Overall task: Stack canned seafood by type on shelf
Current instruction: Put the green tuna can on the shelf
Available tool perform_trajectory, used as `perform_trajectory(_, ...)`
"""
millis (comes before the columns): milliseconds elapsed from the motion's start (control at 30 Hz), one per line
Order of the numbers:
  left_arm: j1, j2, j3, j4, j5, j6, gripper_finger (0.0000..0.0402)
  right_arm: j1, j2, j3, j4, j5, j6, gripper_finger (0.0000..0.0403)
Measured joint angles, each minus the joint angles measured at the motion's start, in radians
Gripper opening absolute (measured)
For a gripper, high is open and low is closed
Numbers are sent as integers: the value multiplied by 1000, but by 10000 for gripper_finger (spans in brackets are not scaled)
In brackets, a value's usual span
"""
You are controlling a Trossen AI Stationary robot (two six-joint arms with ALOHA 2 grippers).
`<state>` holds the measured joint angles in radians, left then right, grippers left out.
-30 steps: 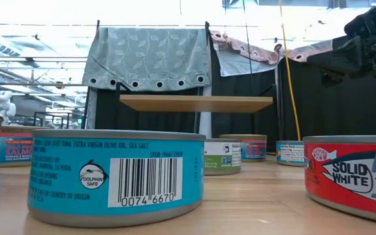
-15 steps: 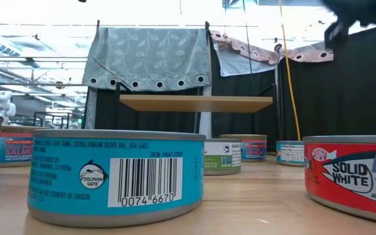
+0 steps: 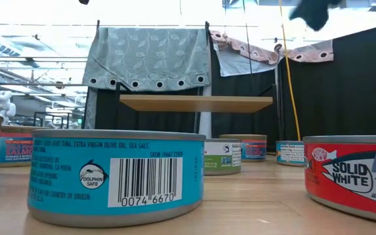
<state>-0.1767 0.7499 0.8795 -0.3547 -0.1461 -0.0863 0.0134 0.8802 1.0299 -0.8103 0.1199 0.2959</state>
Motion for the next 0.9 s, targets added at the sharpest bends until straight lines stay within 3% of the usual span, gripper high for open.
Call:
perform_trajectory(200, -34, 21, 0, -72, -35, -64, 27, 151, 84, -148, -14, 144, 262, 0)
perform_trajectory(367, -43, 21, -1, -234, -93, -217, 27, 266, 89, -215, -14, 214, 430, 0)
perform_trajectory(667, -35, 25, -51, -487, -300, -507, 27, 333, 89, -215, -2, 188, 508, 0)
perform_trajectory(900, -18, 61, -76, -633, -298, -741, 27, 343, 89, -215, -2, 190, 481, 0)
